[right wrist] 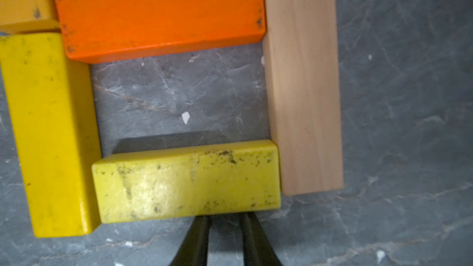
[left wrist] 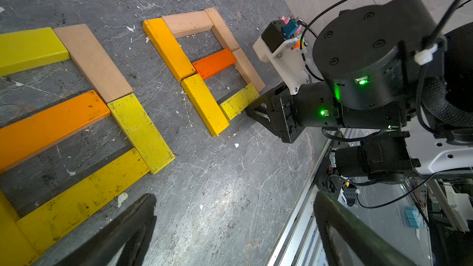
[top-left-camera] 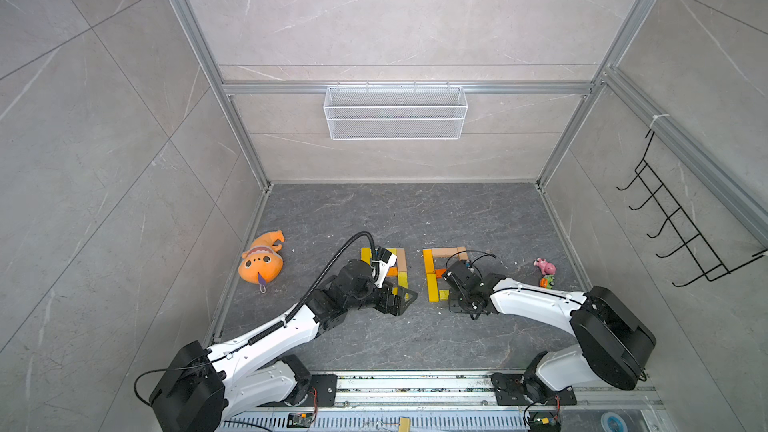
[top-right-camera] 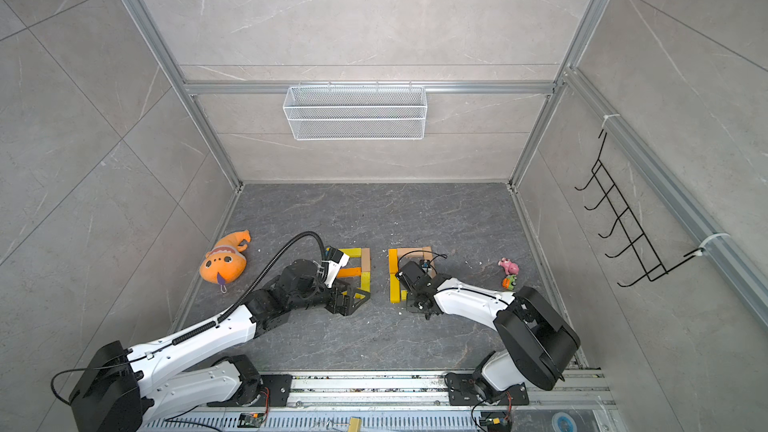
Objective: Assemble the number 8 with building blocks
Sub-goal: Assemble the building block at the center of the board.
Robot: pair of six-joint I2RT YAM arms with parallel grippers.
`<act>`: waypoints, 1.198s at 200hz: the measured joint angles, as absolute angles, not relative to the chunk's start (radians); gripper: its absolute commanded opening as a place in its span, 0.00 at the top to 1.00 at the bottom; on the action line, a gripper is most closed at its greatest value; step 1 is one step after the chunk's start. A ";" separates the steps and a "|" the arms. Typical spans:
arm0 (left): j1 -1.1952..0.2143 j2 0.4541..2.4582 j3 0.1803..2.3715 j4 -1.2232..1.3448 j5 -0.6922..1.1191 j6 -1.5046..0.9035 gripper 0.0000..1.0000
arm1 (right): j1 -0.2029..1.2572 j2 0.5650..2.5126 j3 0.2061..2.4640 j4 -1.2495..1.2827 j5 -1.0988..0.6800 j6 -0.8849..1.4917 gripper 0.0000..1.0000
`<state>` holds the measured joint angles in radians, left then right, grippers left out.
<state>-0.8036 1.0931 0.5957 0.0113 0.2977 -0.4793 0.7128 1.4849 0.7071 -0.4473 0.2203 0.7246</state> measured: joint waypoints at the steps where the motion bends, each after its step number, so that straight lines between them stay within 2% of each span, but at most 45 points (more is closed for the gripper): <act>1: -0.804 1.093 0.596 0.012 0.298 -0.479 0.01 | 0.713 1.485 0.707 -0.447 0.220 0.724 0.74; 40: -0.816 1.138 0.596 0.035 0.298 -0.498 0.01 | 0.711 1.442 0.694 -0.449 0.197 0.721 0.74; 106: -0.896 1.290 0.687 0.038 0.265 -0.538 0.01 | 0.709 1.187 0.650 -0.521 0.180 0.725 0.74; 166: -0.929 1.463 0.814 0.038 0.192 -0.641 0.02 | 0.687 1.165 0.645 -0.574 0.217 0.724 0.74; 240: -0.961 1.639 0.904 0.031 0.186 -0.784 0.02 | 0.669 1.150 0.619 -0.584 0.224 0.724 0.74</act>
